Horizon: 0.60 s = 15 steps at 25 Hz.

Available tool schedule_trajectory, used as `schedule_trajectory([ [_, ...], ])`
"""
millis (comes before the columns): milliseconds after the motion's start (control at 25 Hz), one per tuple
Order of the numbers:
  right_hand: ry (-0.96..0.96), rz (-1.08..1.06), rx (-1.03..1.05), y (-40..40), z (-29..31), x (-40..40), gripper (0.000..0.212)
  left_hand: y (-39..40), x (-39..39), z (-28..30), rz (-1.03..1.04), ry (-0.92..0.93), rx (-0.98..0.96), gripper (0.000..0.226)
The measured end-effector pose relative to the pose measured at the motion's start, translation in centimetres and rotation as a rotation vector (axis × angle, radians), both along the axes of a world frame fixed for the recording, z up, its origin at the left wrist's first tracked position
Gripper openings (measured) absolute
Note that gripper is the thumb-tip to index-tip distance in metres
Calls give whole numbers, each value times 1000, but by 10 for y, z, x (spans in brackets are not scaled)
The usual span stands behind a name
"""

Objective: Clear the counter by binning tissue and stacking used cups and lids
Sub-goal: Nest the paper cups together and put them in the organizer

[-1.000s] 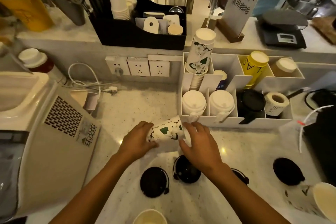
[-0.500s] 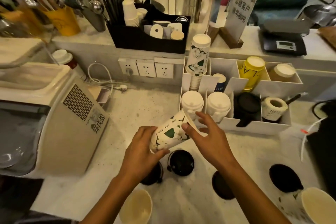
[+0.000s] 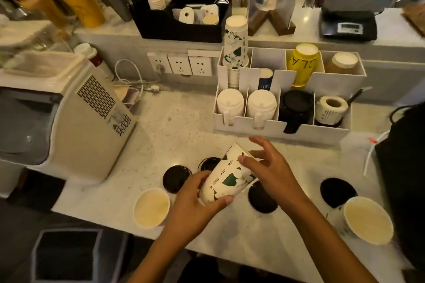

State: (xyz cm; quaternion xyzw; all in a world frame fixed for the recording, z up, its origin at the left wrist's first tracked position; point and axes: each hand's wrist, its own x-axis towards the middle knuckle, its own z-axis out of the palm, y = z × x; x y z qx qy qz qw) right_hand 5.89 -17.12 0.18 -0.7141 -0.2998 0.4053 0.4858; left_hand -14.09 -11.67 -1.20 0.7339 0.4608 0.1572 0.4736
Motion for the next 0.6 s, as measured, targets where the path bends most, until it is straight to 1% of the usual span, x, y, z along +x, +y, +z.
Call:
schedule_trajectory([
  [160, 36, 145, -52, -18, -9, -5, 54, -34, -11, -14, -45, -73, -263, 54],
  [240, 34, 212, -103, -24, -13, -9, 57, -46, -19, -23, -55, -58, -318, 57],
  [320, 29, 277, -150, -29, -17, -15, 53, -56, -30, -29, -42, -34, -333, 61],
  [440, 33, 343, -150, -29, -16, -24, 49, -65, -43, -29, 9, -26, -298, 60],
  [520, 7, 362, -139, -24, -11, -32, 60, -68, -50, -26, 50, -18, -256, 62],
  [600, -31, 373, -140, -18, -4, -38, 79, -71, -54, -21, 76, -10, -214, 63],
])
